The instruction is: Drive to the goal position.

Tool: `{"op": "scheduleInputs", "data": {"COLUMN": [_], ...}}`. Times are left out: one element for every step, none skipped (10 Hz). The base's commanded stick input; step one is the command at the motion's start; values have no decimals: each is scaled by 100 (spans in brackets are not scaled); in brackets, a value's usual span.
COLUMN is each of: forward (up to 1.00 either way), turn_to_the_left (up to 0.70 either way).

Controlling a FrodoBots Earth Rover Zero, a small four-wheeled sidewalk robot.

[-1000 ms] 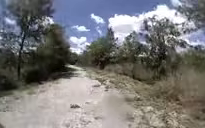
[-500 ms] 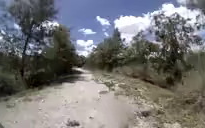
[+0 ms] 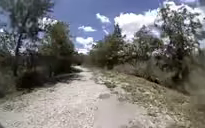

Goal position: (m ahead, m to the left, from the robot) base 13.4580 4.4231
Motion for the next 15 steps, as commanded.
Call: {"op": "scheduleInputs", "data": {"forward": [70, 70, 70, 70, 70, 70, 70, 70, 70, 70, 70, 70, 70, 70, 70], "turn_to_the_left": [27, 35, 18, 4, 0, 0, 0, 0, 0, 0, 2, 5, 29, 0, 0]}}
